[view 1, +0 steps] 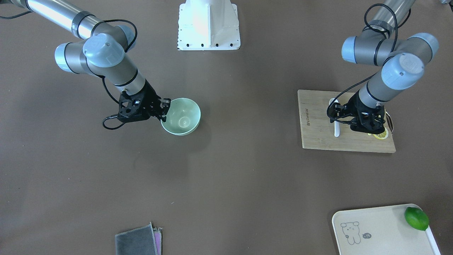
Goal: Place spoon in bowl
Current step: 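Drag green bowl toward board with right gripper while left grasps spoon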
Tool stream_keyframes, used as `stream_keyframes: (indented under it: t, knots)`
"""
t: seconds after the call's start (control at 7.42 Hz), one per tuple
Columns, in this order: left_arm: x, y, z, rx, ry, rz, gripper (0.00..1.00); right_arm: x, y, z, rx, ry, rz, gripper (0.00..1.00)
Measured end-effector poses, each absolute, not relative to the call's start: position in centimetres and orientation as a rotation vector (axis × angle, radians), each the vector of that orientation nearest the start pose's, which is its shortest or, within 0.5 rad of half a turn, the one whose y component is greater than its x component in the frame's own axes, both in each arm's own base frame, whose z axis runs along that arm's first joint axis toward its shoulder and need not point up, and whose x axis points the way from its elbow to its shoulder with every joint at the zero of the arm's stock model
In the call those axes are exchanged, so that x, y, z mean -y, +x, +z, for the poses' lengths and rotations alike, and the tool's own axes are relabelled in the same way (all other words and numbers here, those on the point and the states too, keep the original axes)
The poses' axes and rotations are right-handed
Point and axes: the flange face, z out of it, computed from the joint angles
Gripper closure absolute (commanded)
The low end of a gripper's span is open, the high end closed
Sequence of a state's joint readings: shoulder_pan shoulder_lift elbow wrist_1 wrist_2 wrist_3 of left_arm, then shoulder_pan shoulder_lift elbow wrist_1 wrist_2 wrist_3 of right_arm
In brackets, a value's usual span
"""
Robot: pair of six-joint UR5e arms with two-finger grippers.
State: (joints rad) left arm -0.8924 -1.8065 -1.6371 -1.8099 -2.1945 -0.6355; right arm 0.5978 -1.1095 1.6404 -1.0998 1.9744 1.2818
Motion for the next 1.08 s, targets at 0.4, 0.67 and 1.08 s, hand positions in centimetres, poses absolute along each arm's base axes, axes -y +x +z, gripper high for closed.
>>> stream_keyframes:
  t: [0.4,0.67,1.08]
  knots:
    - [51.2,33.3,49.0,-0.813,0.049,0.231,1.00,42.7,-51.8,29.1,1.066,0.086,0.074,1.00]
    - [51.2,33.4,47.5,-0.834,0.064,0.238,1.00,42.3,-52.6,28.3,1.077,0.077,0.080,0.21]
    - [51.0,38.7,36.5,-0.956,0.083,0.174,1.00,41.7,-53.4,28.0,1.075,0.087,0.103,0.00]
